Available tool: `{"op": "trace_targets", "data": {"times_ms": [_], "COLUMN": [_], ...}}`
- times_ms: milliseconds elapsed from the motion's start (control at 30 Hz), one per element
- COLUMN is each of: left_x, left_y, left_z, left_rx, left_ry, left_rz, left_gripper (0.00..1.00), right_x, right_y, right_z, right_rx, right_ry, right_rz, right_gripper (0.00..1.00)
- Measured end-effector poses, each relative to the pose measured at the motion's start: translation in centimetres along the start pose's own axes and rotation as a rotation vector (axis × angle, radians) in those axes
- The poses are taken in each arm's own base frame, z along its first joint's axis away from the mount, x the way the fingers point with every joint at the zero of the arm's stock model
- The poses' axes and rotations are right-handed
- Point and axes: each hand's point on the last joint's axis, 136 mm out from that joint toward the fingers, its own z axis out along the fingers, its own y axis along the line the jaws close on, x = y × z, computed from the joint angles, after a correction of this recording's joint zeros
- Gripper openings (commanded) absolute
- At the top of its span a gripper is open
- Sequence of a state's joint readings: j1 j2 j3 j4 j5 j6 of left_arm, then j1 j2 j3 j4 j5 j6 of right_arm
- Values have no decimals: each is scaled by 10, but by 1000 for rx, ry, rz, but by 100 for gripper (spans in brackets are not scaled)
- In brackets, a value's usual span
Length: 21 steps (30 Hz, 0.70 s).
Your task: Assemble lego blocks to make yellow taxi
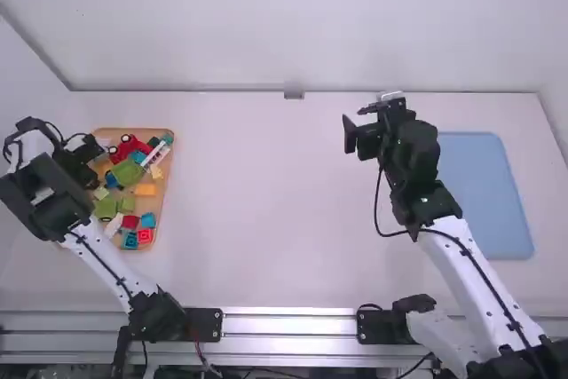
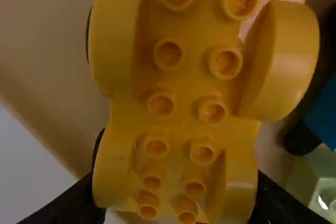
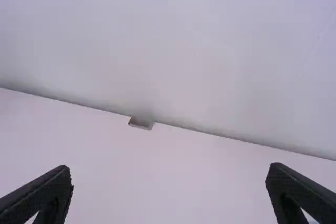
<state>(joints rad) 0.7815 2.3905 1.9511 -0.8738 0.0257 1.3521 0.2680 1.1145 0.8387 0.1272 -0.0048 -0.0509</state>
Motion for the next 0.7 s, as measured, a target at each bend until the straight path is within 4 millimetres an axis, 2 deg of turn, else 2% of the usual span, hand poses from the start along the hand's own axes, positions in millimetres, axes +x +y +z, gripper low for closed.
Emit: {"op": "trace_targets", "data": {"times_ms": [133,300,333,500,533,600,667,700], "left_x": [1,-13,-15,-33,-42,-56,-81,-87], "left_y": [-6,-1,-1,-20,-27,-37,-54,-58], "left_z": [-8,-50,-53,-98,-115,-131,-147,-149], "left_rx": [35,59,61,108,112,108,96,93], "left_ry": [8,-54,-62,-159,-195,-228,-267,-274], "left_rz": [-54,-142,-148,-169,-144,-103,-21,-4], "left_gripper": [38,30,29,23,22,20,16,16], "right_x": [-1,-1,-1,1,2,2,3,3], "right_y": [0,0,0,0,-1,0,-1,-1], "right_z": [0,0,0,0,0,0,0,0], "right_rx": [3,2,2,2,5,3,5,6], "right_ry": [-3,-3,-3,5,7,9,12,14], "right_rz": [-3,-1,-2,0,-5,-2,-2,-4], "right_gripper": [99,99,99,99,99,99,98,98]}}
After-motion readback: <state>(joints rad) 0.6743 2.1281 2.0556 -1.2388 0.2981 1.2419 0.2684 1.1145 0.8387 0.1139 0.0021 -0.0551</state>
